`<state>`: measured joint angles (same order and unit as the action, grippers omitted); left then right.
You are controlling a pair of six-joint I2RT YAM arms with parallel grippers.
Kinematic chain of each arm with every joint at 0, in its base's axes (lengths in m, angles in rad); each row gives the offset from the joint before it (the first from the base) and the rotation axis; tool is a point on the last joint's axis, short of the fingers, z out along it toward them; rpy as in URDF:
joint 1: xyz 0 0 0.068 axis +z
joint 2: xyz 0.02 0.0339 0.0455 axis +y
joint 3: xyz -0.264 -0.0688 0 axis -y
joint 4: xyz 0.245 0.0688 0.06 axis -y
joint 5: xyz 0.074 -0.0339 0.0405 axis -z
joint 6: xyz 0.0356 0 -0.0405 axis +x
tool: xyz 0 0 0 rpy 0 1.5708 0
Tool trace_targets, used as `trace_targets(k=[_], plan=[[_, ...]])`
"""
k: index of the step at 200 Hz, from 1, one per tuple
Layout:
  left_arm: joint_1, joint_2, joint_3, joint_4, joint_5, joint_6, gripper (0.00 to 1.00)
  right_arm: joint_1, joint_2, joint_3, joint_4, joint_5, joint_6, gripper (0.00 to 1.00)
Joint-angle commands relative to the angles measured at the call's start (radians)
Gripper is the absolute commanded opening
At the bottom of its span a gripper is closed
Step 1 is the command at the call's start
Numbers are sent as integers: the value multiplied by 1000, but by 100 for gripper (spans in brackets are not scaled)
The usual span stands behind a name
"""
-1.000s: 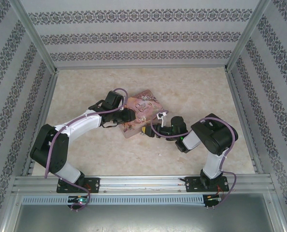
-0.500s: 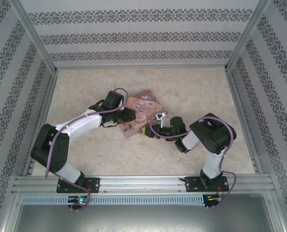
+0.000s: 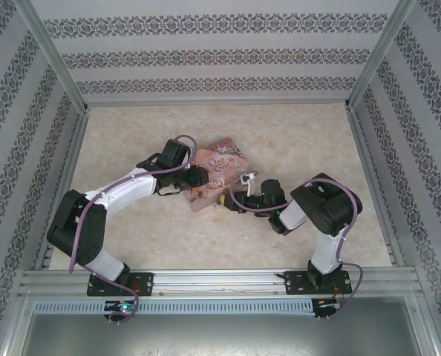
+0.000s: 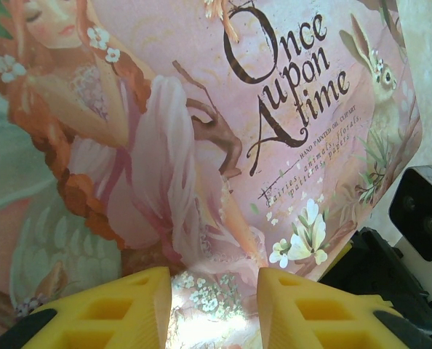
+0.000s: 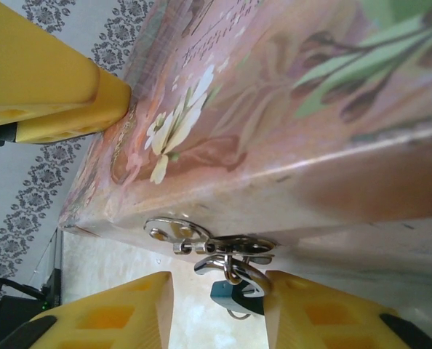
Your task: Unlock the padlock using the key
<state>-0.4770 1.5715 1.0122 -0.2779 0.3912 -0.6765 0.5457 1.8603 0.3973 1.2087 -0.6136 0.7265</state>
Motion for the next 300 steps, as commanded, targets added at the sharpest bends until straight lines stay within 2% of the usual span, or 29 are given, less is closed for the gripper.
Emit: trace_targets(k=[1, 124, 174, 236, 300], plan=[[-18, 31, -10, -7, -3, 14, 36, 12, 5, 12, 47, -30, -16, 32], [-18, 15, -35, -6, -6, 13, 36, 10, 16, 12, 41, -10, 5, 0], [-18, 6, -57, 0, -6, 9, 36, 4, 8, -4, 71, 18, 31, 0], [-19, -13, -93, 16, -5, -3, 36, -16, 35, -34, 176, 58, 134, 0], [-23, -25, -112, 25, -3, -15, 36, -17, 22, -44, 175, 102, 203, 0]])
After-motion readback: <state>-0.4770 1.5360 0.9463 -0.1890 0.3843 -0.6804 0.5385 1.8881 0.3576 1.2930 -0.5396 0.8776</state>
